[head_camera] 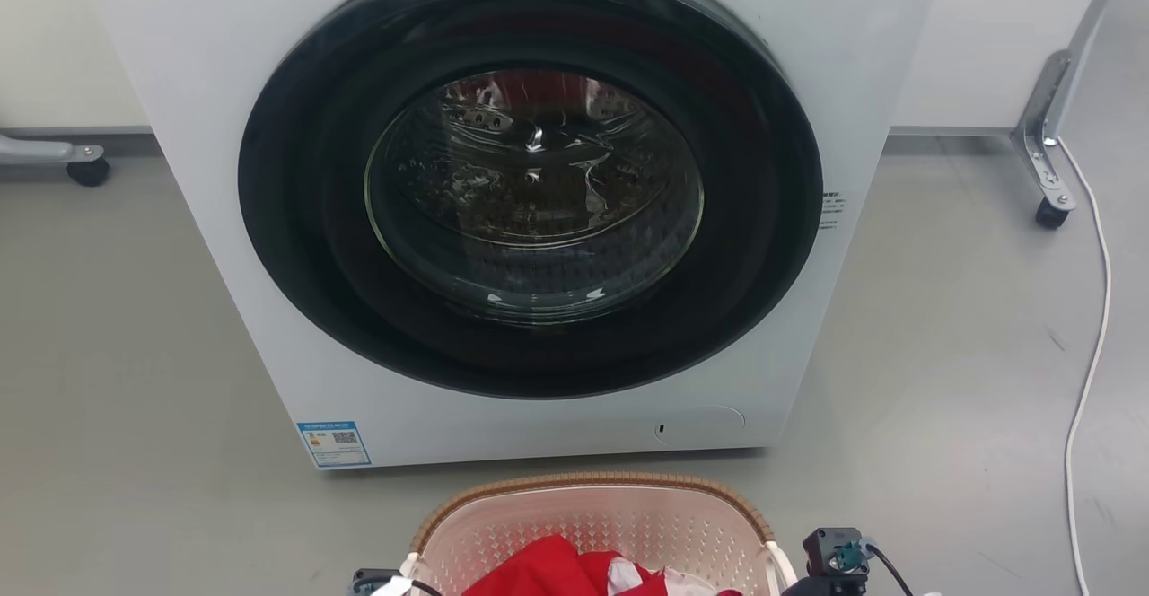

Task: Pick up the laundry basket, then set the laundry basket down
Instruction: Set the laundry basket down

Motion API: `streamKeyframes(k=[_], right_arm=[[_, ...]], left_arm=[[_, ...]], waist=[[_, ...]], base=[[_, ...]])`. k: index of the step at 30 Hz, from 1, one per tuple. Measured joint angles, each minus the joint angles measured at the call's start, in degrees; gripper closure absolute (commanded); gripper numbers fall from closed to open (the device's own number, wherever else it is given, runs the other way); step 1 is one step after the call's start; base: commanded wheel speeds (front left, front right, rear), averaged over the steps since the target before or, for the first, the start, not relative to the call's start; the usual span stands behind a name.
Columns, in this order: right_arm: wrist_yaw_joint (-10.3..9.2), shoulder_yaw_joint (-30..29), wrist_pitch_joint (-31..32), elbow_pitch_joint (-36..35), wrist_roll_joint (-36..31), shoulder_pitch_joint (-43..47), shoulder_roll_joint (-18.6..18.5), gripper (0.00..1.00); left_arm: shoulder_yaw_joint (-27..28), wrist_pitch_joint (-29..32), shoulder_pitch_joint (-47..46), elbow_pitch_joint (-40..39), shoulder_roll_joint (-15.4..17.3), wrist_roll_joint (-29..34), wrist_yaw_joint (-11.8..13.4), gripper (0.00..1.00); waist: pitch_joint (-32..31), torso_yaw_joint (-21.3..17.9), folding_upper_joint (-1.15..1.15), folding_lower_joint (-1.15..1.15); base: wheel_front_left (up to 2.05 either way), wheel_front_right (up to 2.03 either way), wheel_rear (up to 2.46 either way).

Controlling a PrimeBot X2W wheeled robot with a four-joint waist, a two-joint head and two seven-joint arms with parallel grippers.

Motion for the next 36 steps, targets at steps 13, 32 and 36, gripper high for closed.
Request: streamKeyframes(k=[13, 32, 36], right_arm=[[0.0, 0.5, -0.9, 0.0, 0.4, -4.8, -0.1, 1.0], [0.07, 0.0, -3.9, 3.2, -0.7, -17.5, 0.0, 1.0], [0.07, 0.0, -4.4, 3.7, -1.2, -19.5, 0.0, 1.0]], left_arm=[[0.4, -1.4, -4.0, 0.5, 0.1, -0.3, 0.0, 1.0], [2.9, -5.0, -14.5, 0.3, -0.1, -0.4, 0.5, 1.0], [3.2, -5.5, -16.5, 0.3, -0.1, -0.4, 0.5, 1.0]], waist=[[4.7, -0.3, 0.0, 0.0], [19.4, -0.1, 0.01, 0.01], [22.8, 0.0, 0.01, 0.02]], base=[[0.0, 0.0, 0.0], [0.0, 0.0, 0.0], [0.0, 0.0, 0.0]])
